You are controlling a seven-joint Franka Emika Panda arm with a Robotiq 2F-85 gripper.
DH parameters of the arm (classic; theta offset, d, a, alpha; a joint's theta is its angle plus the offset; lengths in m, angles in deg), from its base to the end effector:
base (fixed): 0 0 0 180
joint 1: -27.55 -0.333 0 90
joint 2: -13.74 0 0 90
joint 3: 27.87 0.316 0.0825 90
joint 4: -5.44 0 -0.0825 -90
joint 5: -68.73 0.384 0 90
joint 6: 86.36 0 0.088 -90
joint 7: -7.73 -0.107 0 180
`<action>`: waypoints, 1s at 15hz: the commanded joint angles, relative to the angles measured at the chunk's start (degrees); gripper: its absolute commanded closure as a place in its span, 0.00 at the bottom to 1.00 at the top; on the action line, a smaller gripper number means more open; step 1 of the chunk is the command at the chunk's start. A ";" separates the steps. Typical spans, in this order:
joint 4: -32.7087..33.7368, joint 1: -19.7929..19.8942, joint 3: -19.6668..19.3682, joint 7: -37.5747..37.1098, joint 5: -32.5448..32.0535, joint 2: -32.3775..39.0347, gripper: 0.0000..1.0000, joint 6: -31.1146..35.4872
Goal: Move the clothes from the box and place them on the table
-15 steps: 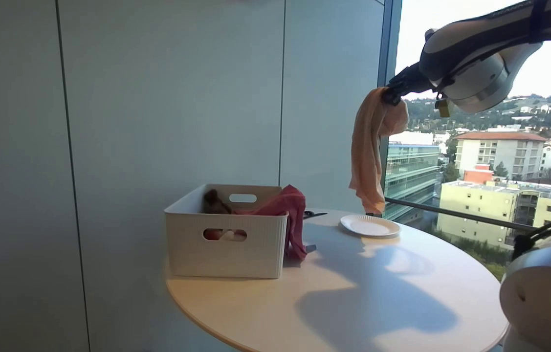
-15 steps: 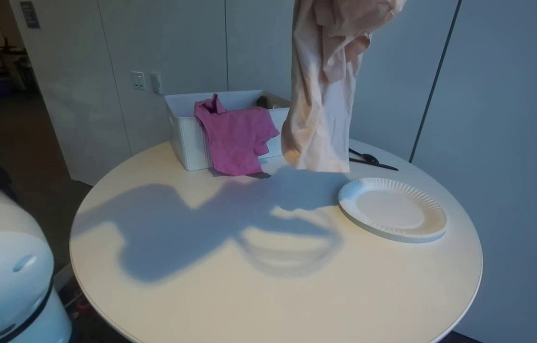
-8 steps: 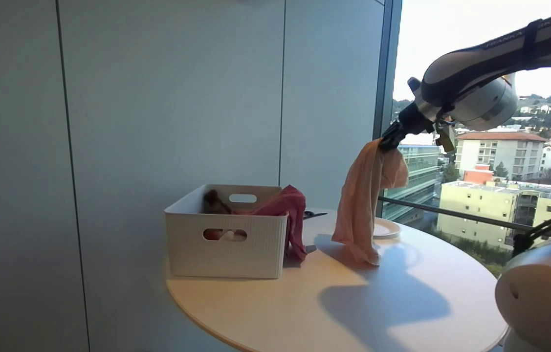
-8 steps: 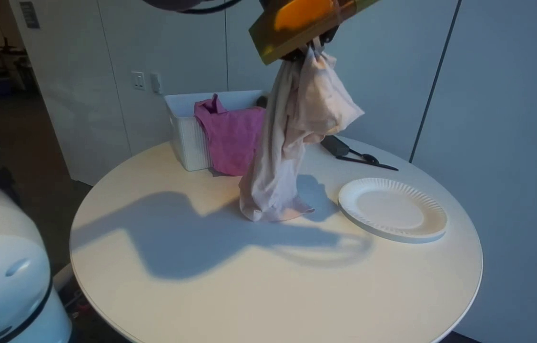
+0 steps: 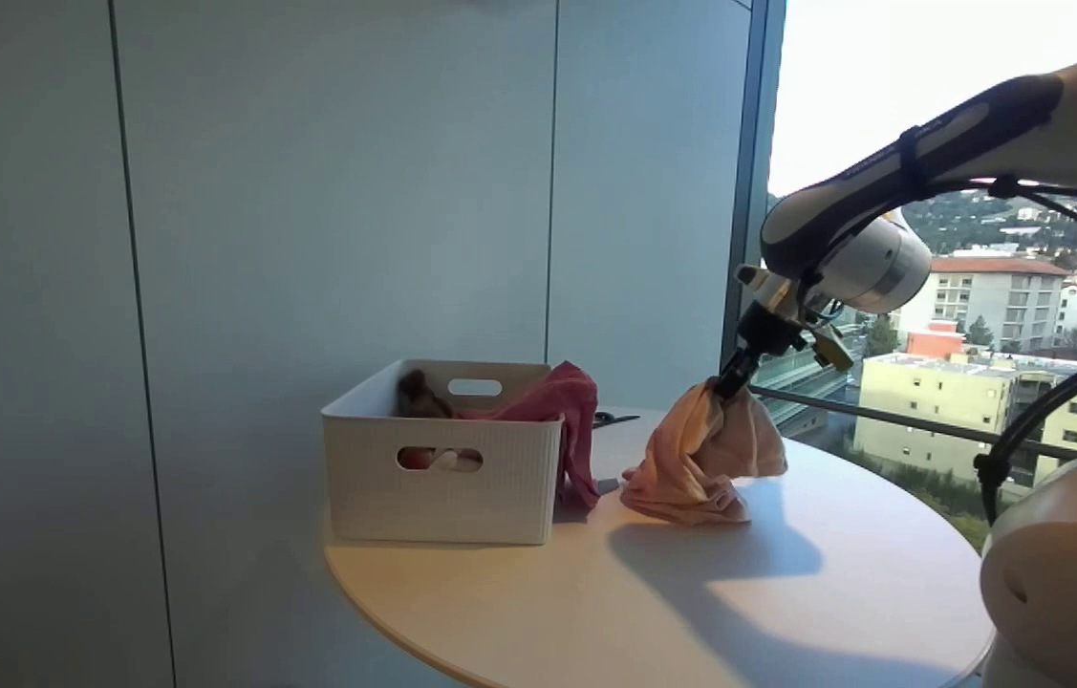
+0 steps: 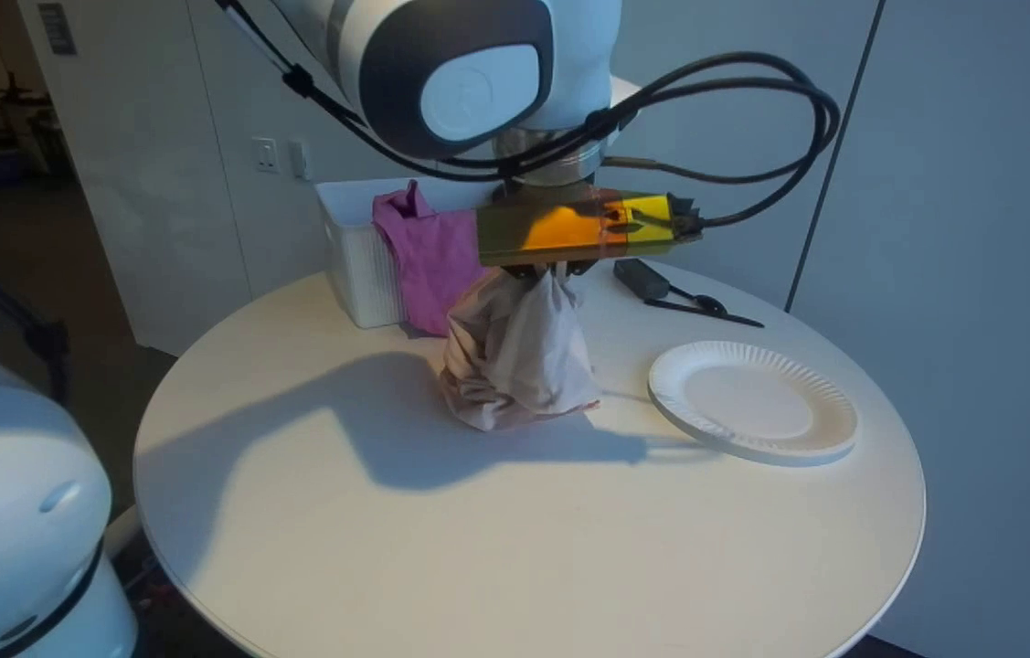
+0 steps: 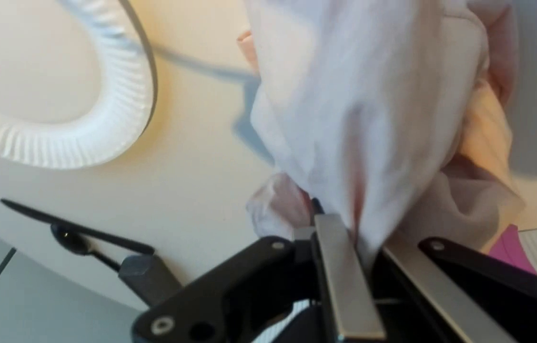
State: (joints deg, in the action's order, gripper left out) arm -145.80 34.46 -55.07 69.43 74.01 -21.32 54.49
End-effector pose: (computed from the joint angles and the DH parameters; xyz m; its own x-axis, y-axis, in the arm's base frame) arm 0.3298 -0.2274 0.4573 0.7881 0.4129 0.4565 0.3985 -0.9075 0.1329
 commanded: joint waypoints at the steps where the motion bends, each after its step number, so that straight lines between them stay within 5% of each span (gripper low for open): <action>1: 5.13 0.43 1.73 -5.98 0.10 10.95 0.98 -4.13; 3: 7.11 1.64 3.33 -10.19 -0.95 15.21 0.96 -6.88; 4: 8.01 2.32 4.28 -12.71 -1.66 16.73 0.69 -7.24; 7: 9.95 3.40 6.31 -17.81 -2.50 17.41 0.54 -7.10; 14: 9.87 2.75 8.25 -16.72 -3.66 2.58 0.01 -6.46; 15: 9.87 1.78 7.85 -15.29 -2.99 0.50 0.00 -6.69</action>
State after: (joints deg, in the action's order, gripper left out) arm -135.20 37.28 -47.35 52.58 71.23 -13.48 48.98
